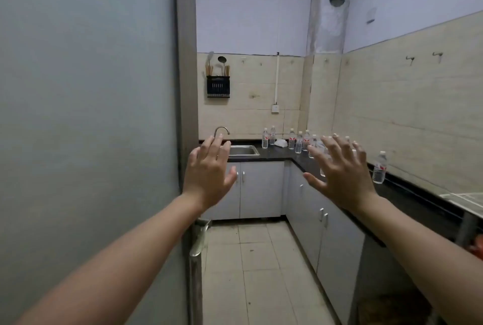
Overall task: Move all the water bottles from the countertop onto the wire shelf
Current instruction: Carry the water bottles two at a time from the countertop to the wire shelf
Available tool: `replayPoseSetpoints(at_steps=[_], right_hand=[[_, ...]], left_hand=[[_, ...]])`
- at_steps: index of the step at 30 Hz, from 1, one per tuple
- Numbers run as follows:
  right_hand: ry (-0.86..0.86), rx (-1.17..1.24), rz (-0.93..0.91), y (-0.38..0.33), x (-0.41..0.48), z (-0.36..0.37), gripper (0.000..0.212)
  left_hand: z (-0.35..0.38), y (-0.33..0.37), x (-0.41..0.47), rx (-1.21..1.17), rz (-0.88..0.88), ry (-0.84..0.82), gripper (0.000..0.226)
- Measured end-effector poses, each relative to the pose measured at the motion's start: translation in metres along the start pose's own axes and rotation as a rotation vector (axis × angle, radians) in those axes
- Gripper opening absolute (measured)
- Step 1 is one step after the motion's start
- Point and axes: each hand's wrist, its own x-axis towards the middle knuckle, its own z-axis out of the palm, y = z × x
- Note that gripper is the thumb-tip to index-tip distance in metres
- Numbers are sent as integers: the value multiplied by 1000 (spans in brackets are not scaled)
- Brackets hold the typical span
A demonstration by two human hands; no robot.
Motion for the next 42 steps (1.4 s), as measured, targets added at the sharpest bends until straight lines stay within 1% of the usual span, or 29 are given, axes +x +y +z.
replayPoseSetpoints(at_steps=[1, 2, 5, 7, 10, 14, 15, 17, 19, 22, 24, 27, 31, 34, 36, 42], right_hand=[[-38, 10, 9, 7, 2, 11, 60], [-30, -4, 13, 15, 4, 23, 59], [-22, -55, 3, 47, 6, 78, 57], [-43, -72, -3, 69, 10, 114, 55], [-24, -68, -13, 96, 14, 165, 53], [-93, 0, 3, 116, 19, 228, 48], [-110, 24, -1, 117, 20, 242, 48], [-165, 94, -9, 121, 20, 275, 57], [-210, 138, -2, 124, 22, 308, 62], [-264, 138, 9, 131, 31, 357, 62], [-288, 92, -10, 138, 38, 390, 62], [-295, 37, -9, 148, 55, 443, 62], [-307, 10, 1, 160, 88, 517, 60], [-318, 26, 58, 164, 111, 573, 61], [-329, 41, 76, 164, 121, 608, 61], [-341, 41, 29, 171, 136, 713, 59]], left_hand=[[10, 4, 8, -19, -17, -47, 54], [21, 7, 16, -25, -32, -62, 54], [71, 21, 44, -79, -67, -58, 55], [107, 31, 69, -108, -85, -87, 58], [158, 44, 102, -93, -102, -163, 61], [224, 47, 131, -55, -132, -267, 62], [238, 44, 134, -42, -139, -276, 62], [269, 37, 141, -33, -141, -287, 60], [300, 28, 146, -31, -168, -340, 60], [353, 12, 152, 26, -194, -405, 64], [384, 1, 162, -12, -233, -388, 62], [433, -17, 187, -66, -287, -381, 60], [497, -50, 232, -124, -303, -365, 60], [540, -72, 265, -175, -317, -337, 58], [571, -84, 281, -190, -333, -360, 57], [663, -106, 313, -232, -322, -452, 56]])
